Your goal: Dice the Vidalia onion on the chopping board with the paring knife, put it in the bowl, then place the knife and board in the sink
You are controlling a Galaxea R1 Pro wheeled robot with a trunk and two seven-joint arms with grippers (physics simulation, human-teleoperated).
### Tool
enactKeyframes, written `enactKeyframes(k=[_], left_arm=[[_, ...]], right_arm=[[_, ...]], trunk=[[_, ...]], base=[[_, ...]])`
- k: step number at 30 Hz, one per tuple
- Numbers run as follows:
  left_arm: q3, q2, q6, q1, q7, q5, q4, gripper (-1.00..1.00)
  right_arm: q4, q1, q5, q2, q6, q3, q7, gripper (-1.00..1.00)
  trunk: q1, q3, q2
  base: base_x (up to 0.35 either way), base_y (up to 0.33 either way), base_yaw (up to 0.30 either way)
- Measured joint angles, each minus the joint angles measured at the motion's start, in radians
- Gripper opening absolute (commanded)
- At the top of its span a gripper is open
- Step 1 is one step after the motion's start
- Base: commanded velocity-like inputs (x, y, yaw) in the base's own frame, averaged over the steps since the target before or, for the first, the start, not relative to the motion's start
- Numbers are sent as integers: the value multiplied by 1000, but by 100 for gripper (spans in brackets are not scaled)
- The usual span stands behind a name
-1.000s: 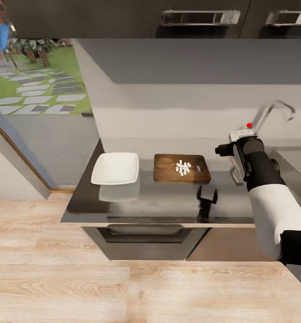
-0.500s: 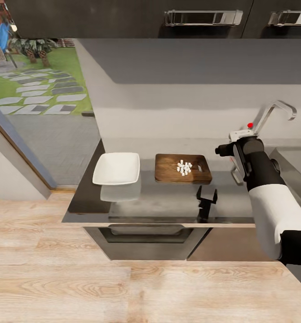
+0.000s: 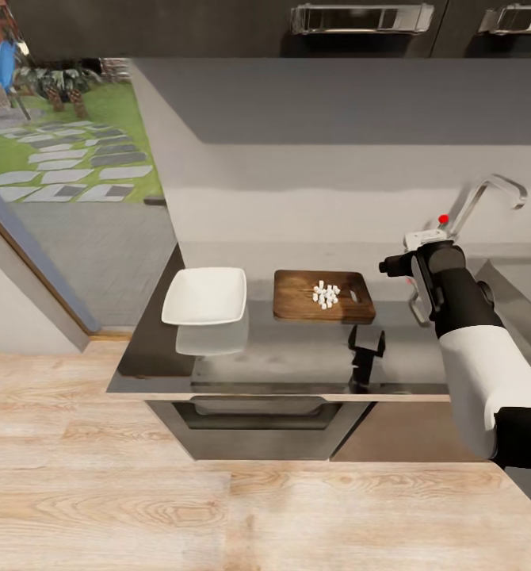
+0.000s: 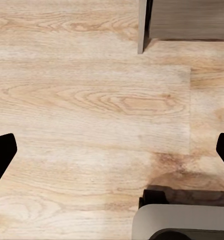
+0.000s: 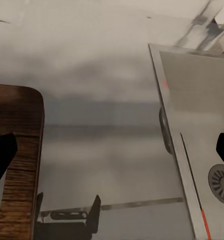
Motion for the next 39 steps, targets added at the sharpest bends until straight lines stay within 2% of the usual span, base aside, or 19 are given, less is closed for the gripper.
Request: enactKeyframes(k=[11, 14, 18, 27, 39], left_arm=[[0, -1, 0, 0, 0, 0, 0, 100], [0, -1, 0, 0, 0, 0, 0, 100], [0, -1, 0, 0, 0, 0, 0, 100], [0, -1, 0, 0, 0, 0, 0, 100], [0, -1, 0, 0, 0, 0, 0, 100]], right_arm=[[36, 0, -7, 16, 0, 1, 5, 100], [64, 0, -9, 28, -2, 1, 5, 100], [89, 0, -6, 39, -48, -1, 4, 100], [93, 3, -4, 34, -149, -6, 6, 100], [96, 3, -3, 33, -163, -8, 0, 100]], trunk=[[42, -35, -77], [54, -44, -98], [69, -56, -126], [104, -85, -189], [150, -122, -273]], base=[[0, 0, 0], [0, 0, 0], [0, 0, 0], [0, 0, 0], [0, 0, 0]])
